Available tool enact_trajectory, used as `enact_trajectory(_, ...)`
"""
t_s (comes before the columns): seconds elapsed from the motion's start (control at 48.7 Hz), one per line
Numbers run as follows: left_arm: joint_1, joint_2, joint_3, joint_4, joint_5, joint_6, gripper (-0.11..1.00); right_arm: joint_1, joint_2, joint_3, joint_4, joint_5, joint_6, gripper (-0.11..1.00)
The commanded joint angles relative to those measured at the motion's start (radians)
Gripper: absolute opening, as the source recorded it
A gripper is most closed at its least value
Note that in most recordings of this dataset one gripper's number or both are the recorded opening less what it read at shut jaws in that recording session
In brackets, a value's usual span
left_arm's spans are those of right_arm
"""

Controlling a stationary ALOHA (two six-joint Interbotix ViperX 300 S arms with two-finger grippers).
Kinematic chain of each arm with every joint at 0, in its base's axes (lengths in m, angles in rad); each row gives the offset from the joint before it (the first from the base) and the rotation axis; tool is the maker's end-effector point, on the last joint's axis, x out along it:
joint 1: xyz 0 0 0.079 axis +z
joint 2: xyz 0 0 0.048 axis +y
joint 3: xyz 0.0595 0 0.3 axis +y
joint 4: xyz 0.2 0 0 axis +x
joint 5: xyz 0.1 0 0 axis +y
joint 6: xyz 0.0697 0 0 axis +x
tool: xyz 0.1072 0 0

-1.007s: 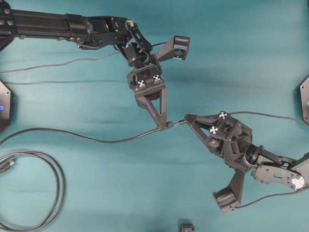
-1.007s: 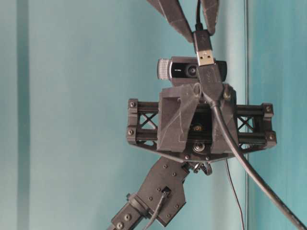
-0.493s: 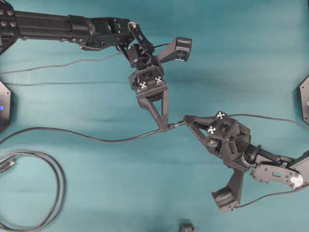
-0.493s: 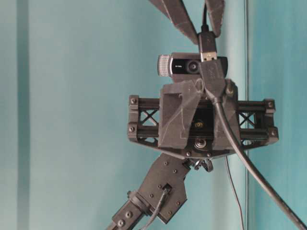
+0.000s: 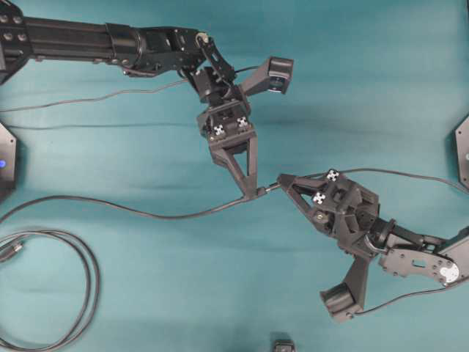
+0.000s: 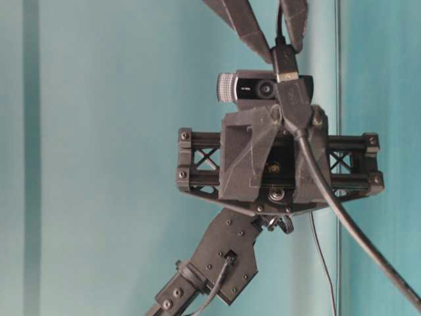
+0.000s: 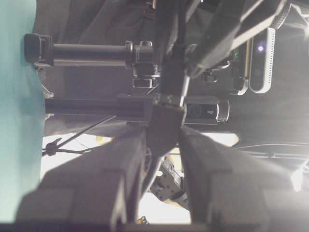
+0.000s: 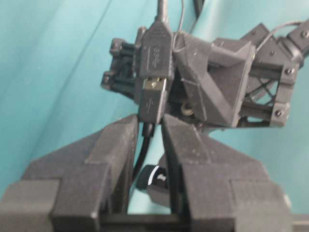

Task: Insert the USB using both arms.
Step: 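Push the right gripper's USB plug into the left gripper's socket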

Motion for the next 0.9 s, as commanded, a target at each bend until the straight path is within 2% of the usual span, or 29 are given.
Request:
enact_trajectory(0.0,-0.002,-0.012,-0.034,-0.006,-0.003,-0.011,0.26,-0.006,-0.009,-0.014,-0.015,-0.02,0.0,0.2)
enact_trajectory(0.534,0.018,0.005,-0.051,-0.006,-0.003,-0.014,0.26,-0.006,0.014,-0.063,-0.015,-0.069,-0.032,0.2)
enact_trajectory(0.883,0.025,0.009,-0.052,-0.003,-0.003,-0.012,0.25,-0.006,0.017,-0.077,-0.014,-0.1,-0.031,0.2)
